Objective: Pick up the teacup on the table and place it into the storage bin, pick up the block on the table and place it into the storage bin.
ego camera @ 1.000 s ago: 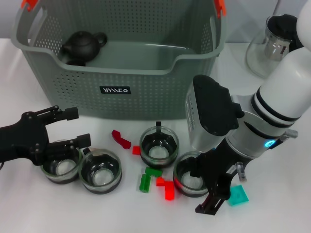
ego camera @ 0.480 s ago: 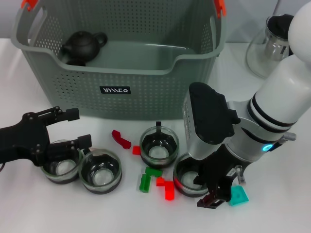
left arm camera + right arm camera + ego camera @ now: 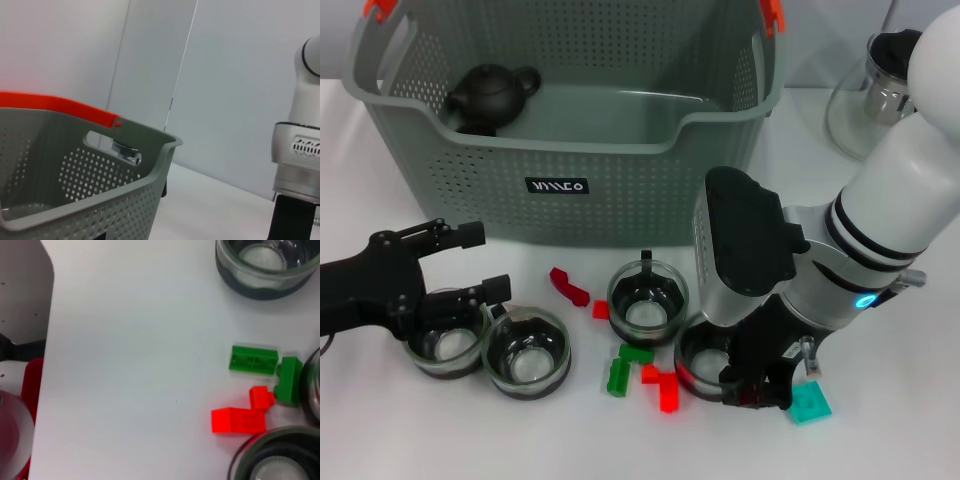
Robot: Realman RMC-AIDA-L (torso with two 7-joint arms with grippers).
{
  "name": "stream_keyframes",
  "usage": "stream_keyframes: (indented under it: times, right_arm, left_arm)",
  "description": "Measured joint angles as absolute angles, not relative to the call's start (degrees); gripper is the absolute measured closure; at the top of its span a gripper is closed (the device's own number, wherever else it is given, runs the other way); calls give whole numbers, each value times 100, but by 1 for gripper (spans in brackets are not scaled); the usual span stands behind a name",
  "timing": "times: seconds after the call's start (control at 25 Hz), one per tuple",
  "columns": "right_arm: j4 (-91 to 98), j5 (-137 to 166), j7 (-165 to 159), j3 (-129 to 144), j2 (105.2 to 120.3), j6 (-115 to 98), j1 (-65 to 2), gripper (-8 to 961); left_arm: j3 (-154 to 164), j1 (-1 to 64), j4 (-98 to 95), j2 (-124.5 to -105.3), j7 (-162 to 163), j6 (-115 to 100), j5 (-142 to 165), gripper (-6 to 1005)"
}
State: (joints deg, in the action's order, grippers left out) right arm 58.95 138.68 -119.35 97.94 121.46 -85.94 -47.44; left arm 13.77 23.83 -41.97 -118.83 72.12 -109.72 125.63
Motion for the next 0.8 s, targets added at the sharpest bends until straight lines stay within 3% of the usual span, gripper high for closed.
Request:
stream_keyframes:
  times: [0.16, 0.24, 0.8]
  right_arm:
    - [5926, 13882, -11935, 9783, 12146, -8631, -4746, 648]
    - [5941, 13882, -11935, 9765, 12145, -8666, -4746, 862]
    - [6954, 13126, -11461, 8573, 12040, -9485, -4343, 903]
  left_arm:
    - [1381, 2390, -4176, -11878, 7213, -10956, 12582, 157]
    - [1373, 2387, -4169, -11872, 7212, -10951, 12580, 157]
    - [1368, 2391, -4159, -11865, 7203, -10937, 12564, 158]
